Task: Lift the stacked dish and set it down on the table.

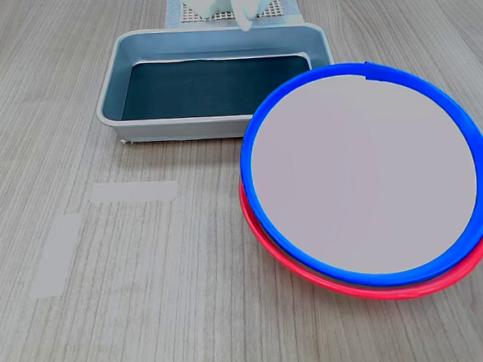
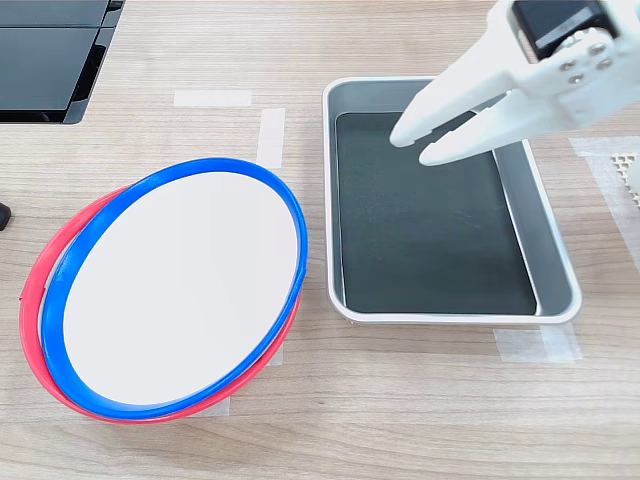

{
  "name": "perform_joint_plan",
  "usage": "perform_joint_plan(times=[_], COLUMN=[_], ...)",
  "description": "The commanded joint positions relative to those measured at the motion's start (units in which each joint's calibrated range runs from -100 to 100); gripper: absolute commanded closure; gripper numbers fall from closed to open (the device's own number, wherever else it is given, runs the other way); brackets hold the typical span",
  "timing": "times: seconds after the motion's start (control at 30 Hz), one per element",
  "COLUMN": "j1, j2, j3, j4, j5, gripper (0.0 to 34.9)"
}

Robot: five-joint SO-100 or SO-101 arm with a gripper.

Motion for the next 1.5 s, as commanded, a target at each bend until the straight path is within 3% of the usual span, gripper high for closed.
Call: perform_joint_plan(times=[0.0, 0.1, 0.33, 0.67, 0.93, 1.47], j1=[-2.9, -5.5, -9.4, -12.3, -12.5, -9.8], j2=[20.1, 30.5, 44.0, 60.3, 65.3, 60.5], j3=[-18.9, -28.3, -39.4, -49.1, -52.3, -56.3], j4=[0.4, 0.3, -0.8, -2.9, -3.7, 1.8], j5=[0.7, 1.0, 0.8, 0.8, 0.9, 1.2], gripper=[16.8, 14.3, 13.4, 19.0, 33.4, 34.9])
